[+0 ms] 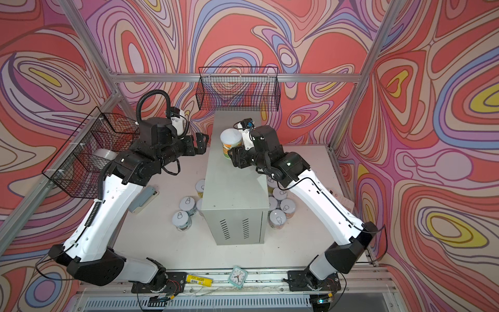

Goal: Place and organize the canned foods onto the counter
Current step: 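Close the right gripper around the can on the cabinet top, then carry the can with the right gripper to the cabinet end nearest the basket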

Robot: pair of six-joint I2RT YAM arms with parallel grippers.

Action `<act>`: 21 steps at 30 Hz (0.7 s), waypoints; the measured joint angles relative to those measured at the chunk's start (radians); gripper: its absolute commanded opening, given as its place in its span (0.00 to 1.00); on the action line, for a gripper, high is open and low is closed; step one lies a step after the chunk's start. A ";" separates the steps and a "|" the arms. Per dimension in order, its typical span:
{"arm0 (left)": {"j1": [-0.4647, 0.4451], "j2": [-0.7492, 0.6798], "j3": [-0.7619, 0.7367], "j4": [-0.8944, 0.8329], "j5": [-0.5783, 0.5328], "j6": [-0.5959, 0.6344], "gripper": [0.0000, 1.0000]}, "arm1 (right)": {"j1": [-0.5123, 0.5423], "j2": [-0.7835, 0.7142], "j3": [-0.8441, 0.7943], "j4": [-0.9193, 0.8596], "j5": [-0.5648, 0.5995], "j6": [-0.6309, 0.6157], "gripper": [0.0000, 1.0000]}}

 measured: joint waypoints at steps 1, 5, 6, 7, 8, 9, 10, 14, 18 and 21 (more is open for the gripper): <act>0.005 0.000 -0.014 0.006 0.006 -0.003 1.00 | 0.000 0.013 0.013 0.002 0.011 0.001 0.70; 0.016 -0.005 -0.061 0.032 0.011 -0.006 1.00 | 0.000 0.059 0.051 0.019 0.054 0.002 0.69; 0.017 -0.010 -0.076 0.040 0.010 -0.006 1.00 | 0.000 0.073 0.064 0.023 0.065 0.001 0.68; 0.018 -0.015 -0.090 0.046 0.010 -0.006 1.00 | 0.000 0.087 0.078 0.025 0.075 0.000 0.65; 0.020 -0.021 -0.103 0.051 0.010 -0.006 1.00 | 0.000 0.102 0.092 0.030 0.085 -0.001 0.65; 0.023 -0.025 -0.113 0.056 0.010 -0.006 1.00 | 0.000 0.116 0.106 0.034 0.096 -0.002 0.64; 0.028 -0.029 -0.123 0.060 0.011 -0.007 1.00 | 0.000 0.133 0.124 0.040 0.107 -0.005 0.63; 0.072 -0.055 -0.179 0.088 0.021 -0.012 1.00 | 0.000 0.232 0.243 0.036 0.155 -0.018 0.62; 0.142 -0.077 -0.240 0.111 0.041 -0.025 1.00 | -0.009 0.313 0.323 0.043 0.174 -0.022 0.61; 0.175 -0.080 -0.263 0.113 0.054 -0.032 1.00 | -0.021 0.359 0.368 0.038 0.176 -0.020 0.61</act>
